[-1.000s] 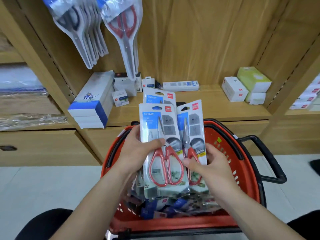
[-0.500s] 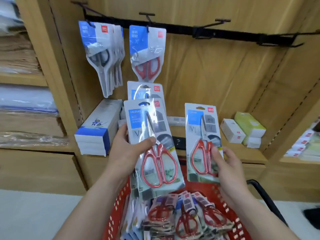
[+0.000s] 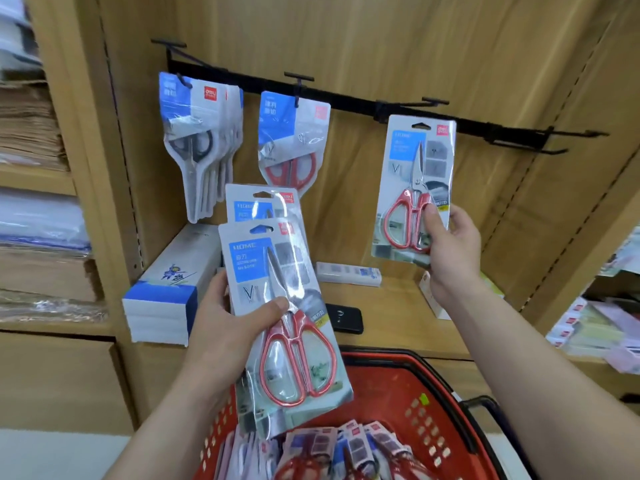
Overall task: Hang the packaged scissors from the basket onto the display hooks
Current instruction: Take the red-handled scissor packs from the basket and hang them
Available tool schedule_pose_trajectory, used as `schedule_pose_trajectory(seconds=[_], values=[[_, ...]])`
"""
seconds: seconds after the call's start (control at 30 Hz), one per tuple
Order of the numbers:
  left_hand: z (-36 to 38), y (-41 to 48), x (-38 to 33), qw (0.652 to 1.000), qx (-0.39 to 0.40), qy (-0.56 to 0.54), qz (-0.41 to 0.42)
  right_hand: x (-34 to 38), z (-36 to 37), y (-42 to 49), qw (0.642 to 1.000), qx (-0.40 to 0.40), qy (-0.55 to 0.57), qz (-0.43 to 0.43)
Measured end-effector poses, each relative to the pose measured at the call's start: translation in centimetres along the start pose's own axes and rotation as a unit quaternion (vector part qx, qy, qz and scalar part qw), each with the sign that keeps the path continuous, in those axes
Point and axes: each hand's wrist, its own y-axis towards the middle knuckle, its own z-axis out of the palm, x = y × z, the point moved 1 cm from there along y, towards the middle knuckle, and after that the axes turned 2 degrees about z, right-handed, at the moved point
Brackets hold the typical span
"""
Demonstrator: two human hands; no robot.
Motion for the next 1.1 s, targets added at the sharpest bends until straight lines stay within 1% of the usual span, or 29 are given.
schedule_pose_trajectory(seconds=[0.2,0.3,0.4,0.43,0.5,0.53,0.57,0.6,0.63,0.67,0.7,0.73,0.77,0.87,1.0,1.1], values=[[-0.4,0.4,0.3,1.000,0.000,0.012,-0.011,0.5,0.4,1.9,0.999,-0.009,-0.037,0.011],[-0.4,0.6,0.8,1.000,-0.004,0.016,-0.009,1.0,1.1,3.1,0.997,-0.015,-0.074,0.012],[-0.2,0.6,1.2,1.000,-0.001,0.015,-0.004,0.2,1.6,3.8,0.990,-0.006,-0.134,0.033],[-0.1,0.6,1.3,1.000,0.002,0.015,-0.004,-0.2,1.6,3.4,0.985,0.001,-0.164,0.045],[0.1,0.6,1.6,1.000,0.005,0.011,-0.007,-1.2,1.3,1.3,0.969,0.000,-0.243,0.039],[0.1,0.6,1.8,1.000,0.008,0.005,-0.009,-1.7,1.0,-0.6,0.966,0.016,-0.257,0.036],[0.2,0.6,1.9,1.000,0.011,0.001,-0.013,-2.3,0.7,-2.9,0.967,0.058,-0.245,0.046],[0.4,0.6,1.9,1.000,0.014,-0.002,-0.017,-2.9,0.5,-5.5,0.964,0.123,-0.221,0.076],[0.4,0.5,2.0,1.000,0.015,-0.005,-0.020,-3.1,0.4,-8.5,0.954,0.196,-0.196,0.116],[0.5,0.5,2.1,1.000,0.015,-0.008,-0.021,-3.4,0.3,-11.0,0.936,0.262,-0.184,0.148],[0.6,0.6,2.2,1.000,0.013,-0.011,-0.021,-3.5,0.3,-13.2,0.919,0.313,-0.180,0.159],[0.8,0.5,2.2,1.000,0.011,-0.014,-0.022,-3.8,0.2,-14.6,0.913,0.334,-0.176,0.154],[0.9,0.5,2.3,1.000,0.009,-0.019,-0.022,-4.0,0.3,-15.6,0.916,0.332,-0.173,0.144],[1.2,0.1,2.6,0.999,0.007,-0.036,-0.019,-4.8,0.3,-16.5,0.935,0.286,-0.165,0.130],[1.5,-0.3,2.9,0.999,0.008,-0.043,-0.021,-5.9,0.4,-16.8,0.951,0.231,-0.154,0.132],[1.7,-0.6,3.0,0.998,0.012,-0.057,-0.008,-6.5,0.4,-16.9,0.961,0.193,-0.135,0.145]])
